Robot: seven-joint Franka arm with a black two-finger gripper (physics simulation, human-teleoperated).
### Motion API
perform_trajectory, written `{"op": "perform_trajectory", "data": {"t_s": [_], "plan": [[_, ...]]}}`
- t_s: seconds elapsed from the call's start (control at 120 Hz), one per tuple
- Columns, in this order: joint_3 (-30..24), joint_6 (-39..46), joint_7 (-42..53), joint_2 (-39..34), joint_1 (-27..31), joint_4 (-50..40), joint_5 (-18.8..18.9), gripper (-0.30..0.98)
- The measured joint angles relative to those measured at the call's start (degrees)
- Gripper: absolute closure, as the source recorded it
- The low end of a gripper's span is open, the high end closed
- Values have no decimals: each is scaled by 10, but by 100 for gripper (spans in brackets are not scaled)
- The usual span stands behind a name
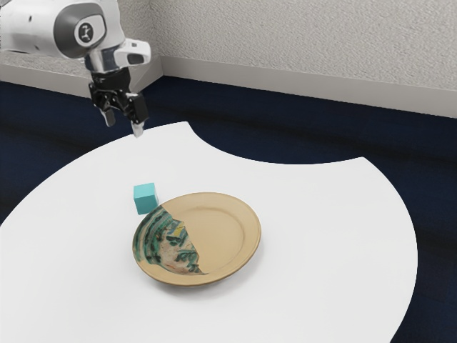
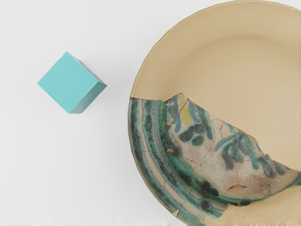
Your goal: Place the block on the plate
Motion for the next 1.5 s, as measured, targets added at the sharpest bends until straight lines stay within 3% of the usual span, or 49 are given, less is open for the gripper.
{"op": "perform_trajectory", "data": {"t_s": [0.175,0.292,0.392,0.508,0.775,1.075,1.5], "plan": [[18,-4,11,31,-29,1,-3,0],[77,11,8,80,-73,7,-17,0],[177,25,-3,139,-149,30,-48,0],[215,51,-37,208,-171,66,-82,0],[208,131,-164,252,-115,47,-132,0],[190,240,-279,298,-75,31,-131,0],[140,296,-377,338,-21,33,-116,0]]}}
